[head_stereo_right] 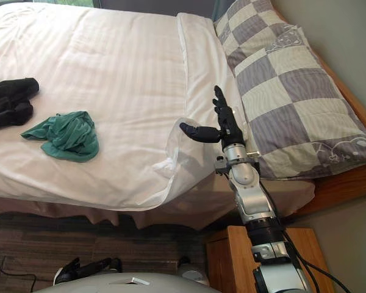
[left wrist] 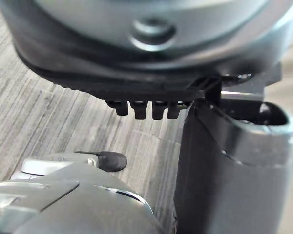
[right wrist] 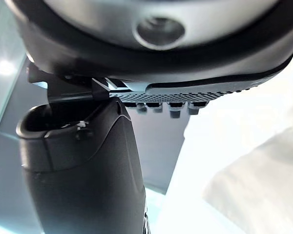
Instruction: Tidy up the quilt and then pick up the clothes from the bed and put them into the laundry hamper
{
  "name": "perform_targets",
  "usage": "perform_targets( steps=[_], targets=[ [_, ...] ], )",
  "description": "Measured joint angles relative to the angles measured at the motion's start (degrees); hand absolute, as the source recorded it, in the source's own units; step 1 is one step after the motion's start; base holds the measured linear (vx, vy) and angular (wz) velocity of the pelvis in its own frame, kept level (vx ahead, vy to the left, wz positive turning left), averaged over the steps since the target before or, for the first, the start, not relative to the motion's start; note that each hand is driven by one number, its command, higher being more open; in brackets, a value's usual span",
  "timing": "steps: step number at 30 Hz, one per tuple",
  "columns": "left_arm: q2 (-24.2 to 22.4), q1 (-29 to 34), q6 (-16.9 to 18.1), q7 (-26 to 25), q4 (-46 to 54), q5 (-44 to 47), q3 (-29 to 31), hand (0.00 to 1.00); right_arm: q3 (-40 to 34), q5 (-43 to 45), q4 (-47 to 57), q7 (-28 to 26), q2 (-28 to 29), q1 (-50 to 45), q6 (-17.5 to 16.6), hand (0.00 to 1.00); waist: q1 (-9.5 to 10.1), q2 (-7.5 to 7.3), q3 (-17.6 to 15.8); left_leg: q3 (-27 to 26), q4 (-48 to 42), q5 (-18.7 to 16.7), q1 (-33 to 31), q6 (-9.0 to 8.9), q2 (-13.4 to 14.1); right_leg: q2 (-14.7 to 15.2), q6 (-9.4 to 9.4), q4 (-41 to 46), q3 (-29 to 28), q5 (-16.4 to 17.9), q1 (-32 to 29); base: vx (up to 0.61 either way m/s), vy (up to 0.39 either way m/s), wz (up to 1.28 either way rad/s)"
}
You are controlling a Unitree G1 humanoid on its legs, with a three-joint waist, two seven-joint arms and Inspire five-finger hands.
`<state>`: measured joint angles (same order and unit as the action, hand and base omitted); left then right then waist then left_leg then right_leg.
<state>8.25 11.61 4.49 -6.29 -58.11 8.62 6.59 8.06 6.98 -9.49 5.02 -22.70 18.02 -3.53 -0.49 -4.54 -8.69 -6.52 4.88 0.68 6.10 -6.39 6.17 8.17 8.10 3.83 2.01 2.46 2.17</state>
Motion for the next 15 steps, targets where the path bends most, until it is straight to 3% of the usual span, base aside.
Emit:
perform_targets(
  steps=[8, 13, 14, 15],
  targets=[
    [-0.18, -2.27, 1.83, 0.13, 0.26, 0.73, 0.06, 1.0, 6.24, -4.71, -9.03, -1.3, -0.48, 9.37, 0.15, 1.0, 1.1, 0.44, -5.0, 1.84, -0.05, 1.44, -3.75, 0.64, -0.68, 0.7, 0.04, -0.11, 1.56, -0.94, -2.63, -0.02, 0.003, 0.11],
    [-0.42, -3.25, 2.11, 0.04, 1.7, 2.51, 0.04, 1.0, 7.9, -9.08, -20.81, -1.97, -4.83, 15.1, 0.24, 1.0, 1.86, 0.85, -8.47, 3.04, -0.06, 2.44, -5.74, 1.45, -1.75, 1.73, 0.21, -0.52, 2.35, -2.15, -3.81, -0.04, 0.024, 0.12],
    [-0.53, -3.29, 2.46, -0.08, 2.06, 2.5, -0.05, 1.0, 7.89, -10.44, -24.73, -1.96, -5.18, 17.06, 0.24, 0.0, 1.85, 1.07, -9.16, 2.98, -0.06, 2.57, -5.92, 1.57, -1.85, 1.79, 0.18, -0.64, 2.23, -2.66, -4.02, -0.06, 0.04, 0.03],
    [-0.54, -3.34, 2.77, -0.07, 2.08, 2.5, -0.1, 1.0, 7.89, -11.23, -26.44, -1.96, -5.45, 17.88, 0.24, 0.0, 1.85, 1.11, -9.44, 2.95, -0.06, 2.63, -6.0, 1.64, -1.97, 1.9, 0.22, -0.77, 2.18, -2.81, -4.08, -0.06, 0.039, -0.02]
  ],
)
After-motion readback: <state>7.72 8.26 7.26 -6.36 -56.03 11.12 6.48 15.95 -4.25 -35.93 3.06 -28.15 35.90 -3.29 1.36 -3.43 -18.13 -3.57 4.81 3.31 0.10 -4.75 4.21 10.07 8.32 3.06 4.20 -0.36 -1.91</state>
